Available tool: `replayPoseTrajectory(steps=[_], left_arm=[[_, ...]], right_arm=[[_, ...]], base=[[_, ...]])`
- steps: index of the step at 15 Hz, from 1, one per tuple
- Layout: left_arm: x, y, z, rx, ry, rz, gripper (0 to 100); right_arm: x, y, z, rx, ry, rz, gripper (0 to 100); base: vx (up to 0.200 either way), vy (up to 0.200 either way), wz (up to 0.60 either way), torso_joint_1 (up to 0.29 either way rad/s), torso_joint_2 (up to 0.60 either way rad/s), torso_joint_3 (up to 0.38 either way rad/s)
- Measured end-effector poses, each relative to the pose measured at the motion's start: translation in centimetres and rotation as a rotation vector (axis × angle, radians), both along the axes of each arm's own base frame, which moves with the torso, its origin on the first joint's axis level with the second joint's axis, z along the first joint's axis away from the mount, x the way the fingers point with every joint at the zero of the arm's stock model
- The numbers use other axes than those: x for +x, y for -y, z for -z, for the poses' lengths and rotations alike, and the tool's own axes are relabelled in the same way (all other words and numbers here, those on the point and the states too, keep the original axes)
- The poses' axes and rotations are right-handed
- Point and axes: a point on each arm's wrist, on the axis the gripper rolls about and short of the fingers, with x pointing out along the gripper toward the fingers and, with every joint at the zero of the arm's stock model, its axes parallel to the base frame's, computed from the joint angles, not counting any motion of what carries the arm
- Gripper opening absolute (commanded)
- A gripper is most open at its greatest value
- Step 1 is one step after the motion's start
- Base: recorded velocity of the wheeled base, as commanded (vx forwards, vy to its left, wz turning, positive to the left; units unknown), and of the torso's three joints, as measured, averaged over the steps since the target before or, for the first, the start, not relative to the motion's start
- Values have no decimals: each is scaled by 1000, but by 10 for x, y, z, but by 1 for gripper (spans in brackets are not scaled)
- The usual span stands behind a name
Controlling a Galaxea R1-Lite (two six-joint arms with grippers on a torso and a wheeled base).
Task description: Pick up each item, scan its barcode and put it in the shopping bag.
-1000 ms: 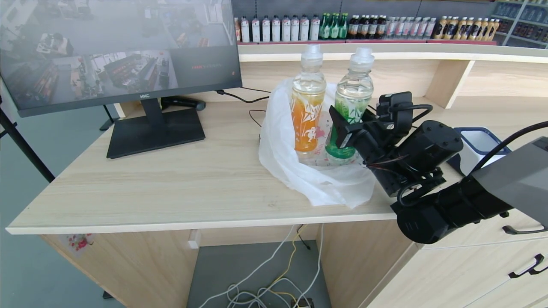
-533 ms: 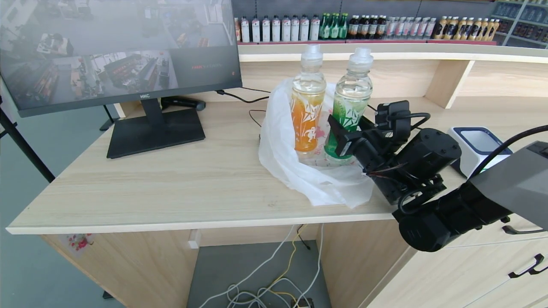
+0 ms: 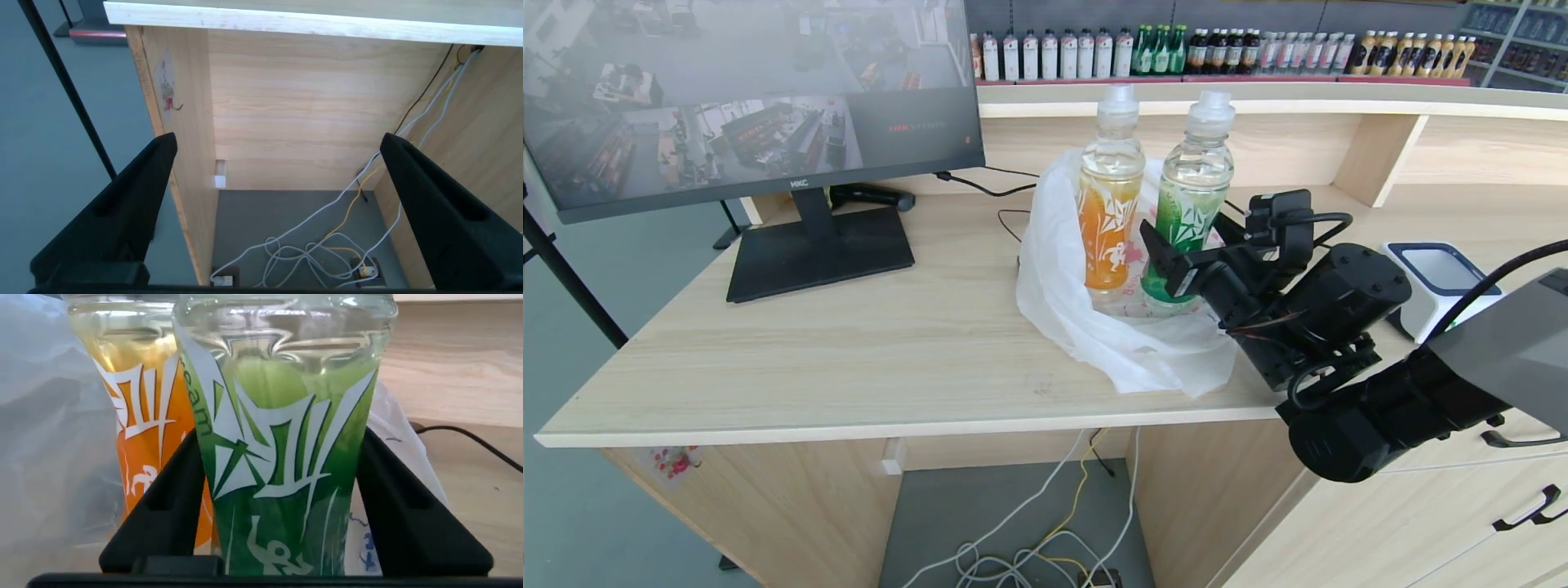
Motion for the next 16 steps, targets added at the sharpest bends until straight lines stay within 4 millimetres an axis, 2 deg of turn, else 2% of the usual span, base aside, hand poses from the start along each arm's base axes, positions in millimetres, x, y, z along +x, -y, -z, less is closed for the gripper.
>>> replayPoseTrajectory(steps=[4, 11, 16], left_arm=[[0, 0, 0, 0, 0, 1, 100], [0, 0, 0, 0, 0, 0, 100], [0, 0, 0, -1, 0, 1, 100]], right_arm=[[-13, 4, -5, 10, 2, -11, 100], [-60, 25, -19, -5, -20, -14, 100], [-76, 26, -25, -3, -10, -34, 100]], base=[[0, 0, 0, 0, 0, 0], [0, 0, 0, 0, 0, 0], [-200, 0, 0, 3, 3, 4]])
